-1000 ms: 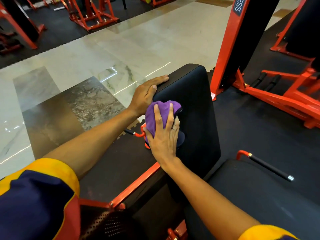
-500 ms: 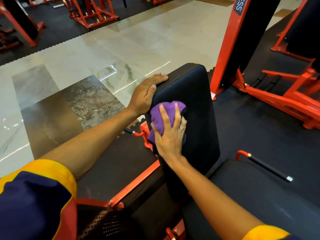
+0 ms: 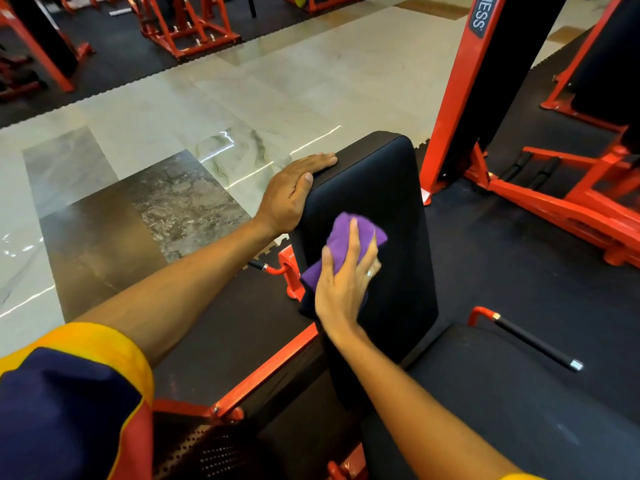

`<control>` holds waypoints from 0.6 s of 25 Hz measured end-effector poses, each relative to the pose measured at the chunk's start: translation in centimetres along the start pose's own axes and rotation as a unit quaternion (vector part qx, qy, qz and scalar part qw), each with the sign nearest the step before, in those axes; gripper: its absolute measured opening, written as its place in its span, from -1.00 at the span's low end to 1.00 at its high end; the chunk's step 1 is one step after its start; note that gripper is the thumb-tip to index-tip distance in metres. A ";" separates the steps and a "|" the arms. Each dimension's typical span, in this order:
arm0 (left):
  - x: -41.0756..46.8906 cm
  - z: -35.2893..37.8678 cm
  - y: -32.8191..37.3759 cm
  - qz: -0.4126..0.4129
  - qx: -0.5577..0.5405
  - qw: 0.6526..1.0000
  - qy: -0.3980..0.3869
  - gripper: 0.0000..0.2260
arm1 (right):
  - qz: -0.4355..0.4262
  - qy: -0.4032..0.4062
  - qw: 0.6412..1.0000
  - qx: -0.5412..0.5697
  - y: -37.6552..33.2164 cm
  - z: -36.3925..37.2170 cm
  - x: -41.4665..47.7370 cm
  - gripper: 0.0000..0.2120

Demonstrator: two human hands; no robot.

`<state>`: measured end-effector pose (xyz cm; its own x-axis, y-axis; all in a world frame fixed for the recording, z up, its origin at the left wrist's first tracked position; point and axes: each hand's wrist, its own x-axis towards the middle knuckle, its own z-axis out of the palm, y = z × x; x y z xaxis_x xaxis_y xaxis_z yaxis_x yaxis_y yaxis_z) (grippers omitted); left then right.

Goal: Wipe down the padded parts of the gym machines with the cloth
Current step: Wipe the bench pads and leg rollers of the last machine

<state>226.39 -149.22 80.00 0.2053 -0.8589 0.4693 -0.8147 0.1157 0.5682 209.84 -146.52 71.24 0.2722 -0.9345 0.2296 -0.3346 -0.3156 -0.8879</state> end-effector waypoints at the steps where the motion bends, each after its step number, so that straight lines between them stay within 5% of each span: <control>1: -0.1 0.0 0.0 -0.004 0.000 1.000 -0.003 -0.59 | -0.017 0.014 1.000 -0.009 -0.6 -0.2 1.7 -0.44; 4: -0.2 0.0 0.3 -0.005 0.000 1.000 -0.002 -0.60 | -0.019 0.034 0.998 -0.043 1.6 -1.2 5.5 -0.44; 9: -0.3 -0.2 0.3 -0.011 -0.004 1.000 0.004 -0.59 | 0.285 0.044 0.956 0.043 6.5 -1.0 2.6 -0.45; 15: -0.3 -0.6 1.3 0.000 0.049 0.998 -0.030 -0.59 | 0.079 0.007 0.996 0.047 -0.8 -2.5 6.4 -0.47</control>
<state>225.64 -148.52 81.02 0.1742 -0.8877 0.4262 -0.8646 0.0693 0.4977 209.62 -152.63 74.42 0.2105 -0.9736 0.0887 -0.2868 -0.1482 -0.9465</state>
